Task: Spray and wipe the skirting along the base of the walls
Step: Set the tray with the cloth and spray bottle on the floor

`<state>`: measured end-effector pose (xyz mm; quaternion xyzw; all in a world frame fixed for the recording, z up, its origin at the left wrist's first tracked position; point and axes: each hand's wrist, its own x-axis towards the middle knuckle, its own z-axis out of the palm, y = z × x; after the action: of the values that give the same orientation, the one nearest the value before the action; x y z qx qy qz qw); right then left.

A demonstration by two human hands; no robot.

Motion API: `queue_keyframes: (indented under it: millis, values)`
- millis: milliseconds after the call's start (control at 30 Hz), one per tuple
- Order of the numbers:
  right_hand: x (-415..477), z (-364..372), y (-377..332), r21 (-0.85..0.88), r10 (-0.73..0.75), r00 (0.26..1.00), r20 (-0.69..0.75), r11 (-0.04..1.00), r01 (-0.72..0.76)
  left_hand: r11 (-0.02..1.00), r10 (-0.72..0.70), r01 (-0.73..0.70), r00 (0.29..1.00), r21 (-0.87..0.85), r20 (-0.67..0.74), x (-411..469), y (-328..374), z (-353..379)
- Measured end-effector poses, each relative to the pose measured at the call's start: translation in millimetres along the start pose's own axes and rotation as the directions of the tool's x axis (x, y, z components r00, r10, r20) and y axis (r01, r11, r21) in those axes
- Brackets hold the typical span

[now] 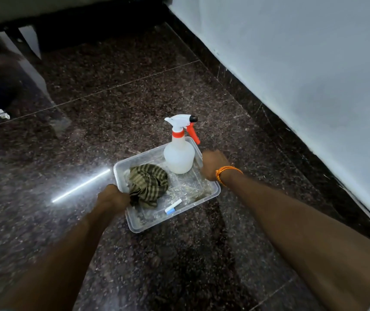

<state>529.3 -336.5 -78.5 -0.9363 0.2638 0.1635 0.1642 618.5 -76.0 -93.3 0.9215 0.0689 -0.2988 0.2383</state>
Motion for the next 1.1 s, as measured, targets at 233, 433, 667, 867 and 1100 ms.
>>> queue_keyframes:
  millis: [233, 433, 667, 867, 1100]
  values:
    - [-39, 36, -56, 0.467, 0.150, 0.825, -0.544, 0.871, 0.150, 0.782, 0.546, -0.351, 0.785, 0.515, -0.293, -39, 12, 23]
    - [-29, 29, -101, 0.572, 0.344, 0.698, -0.628, 0.812, 0.114, 0.641, 0.579, -0.516, 0.811, 0.568, 0.084, -20, 10, 51]
    - [18, 2, -107, 0.657, 0.547, 0.592, -0.592, 0.753, -0.039, 0.695, 0.457, -0.467, 0.874, 0.546, 0.166, -19, 12, 59]
    - [20, 14, -96, 0.688, 0.550, 0.616, -0.565, 0.726, -0.017, 0.688, 0.475, -0.464, 0.869, 0.558, 0.137, -19, 12, 62]
    - [-15, -19, -72, 0.711, 0.390, 0.661, -0.641, 0.627, 0.320, 0.658, 0.584, -0.498, 0.811, 0.565, 0.035, -11, 17, 58]
